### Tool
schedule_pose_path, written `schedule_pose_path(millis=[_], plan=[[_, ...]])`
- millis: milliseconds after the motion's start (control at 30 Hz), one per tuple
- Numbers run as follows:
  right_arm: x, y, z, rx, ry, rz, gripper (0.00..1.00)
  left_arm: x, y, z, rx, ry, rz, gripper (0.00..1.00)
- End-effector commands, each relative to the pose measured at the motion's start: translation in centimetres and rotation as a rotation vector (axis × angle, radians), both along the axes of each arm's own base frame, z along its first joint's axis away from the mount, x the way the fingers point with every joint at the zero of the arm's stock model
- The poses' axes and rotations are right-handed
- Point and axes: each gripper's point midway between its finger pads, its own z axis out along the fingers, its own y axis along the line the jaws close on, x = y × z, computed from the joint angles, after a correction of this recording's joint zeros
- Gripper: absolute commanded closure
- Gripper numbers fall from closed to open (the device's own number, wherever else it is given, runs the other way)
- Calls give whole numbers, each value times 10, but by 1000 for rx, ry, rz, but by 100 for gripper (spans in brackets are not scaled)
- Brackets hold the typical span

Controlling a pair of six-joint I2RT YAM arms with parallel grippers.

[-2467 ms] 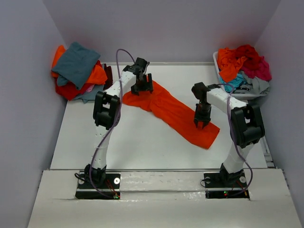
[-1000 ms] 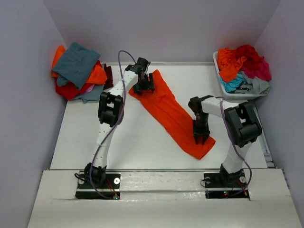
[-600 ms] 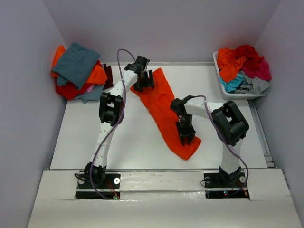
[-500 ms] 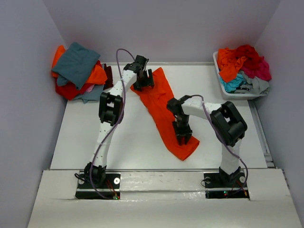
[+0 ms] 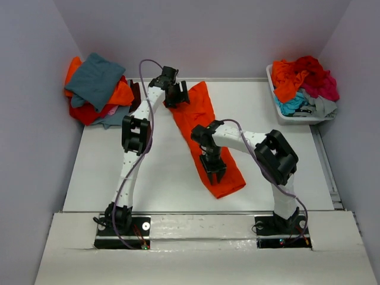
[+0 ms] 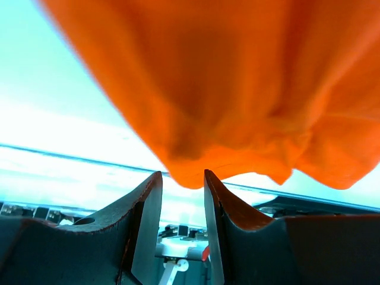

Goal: Fold and stack the t-shirts
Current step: Rotate the tshirt 85 degrees

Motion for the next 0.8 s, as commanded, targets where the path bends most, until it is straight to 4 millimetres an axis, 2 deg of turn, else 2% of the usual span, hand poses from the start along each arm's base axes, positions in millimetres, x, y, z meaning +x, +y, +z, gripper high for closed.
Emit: schedule_pose_path(millis=[0, 67, 200, 333, 367, 467, 667, 767], plan=[[-7, 24, 18, 59, 23, 43, 60, 0, 6, -35, 13, 37, -32, 15], [-8, 34, 19, 64, 19, 68, 60, 4, 9, -32, 2, 27, -27, 15], [7, 31, 21, 14, -55, 55, 60, 5, 9, -22, 1, 10, -35, 15], [27, 17, 22, -31, -119, -42, 60, -5, 7, 11, 49, -42, -53, 14], [38, 10, 25, -24, -147, -85, 60, -8, 3, 18, 58, -56, -59, 14], [57, -7, 28, -27, -186, -160, 60, -19, -2, 40, 77, -88, -65, 14], [78, -40, 22, -69, -212, -212, 60, -42, -8, 89, 86, -143, -74, 14], [85, -42, 17, -57, -210, -212, 60, -53, -12, 111, 91, -172, -84, 13]])
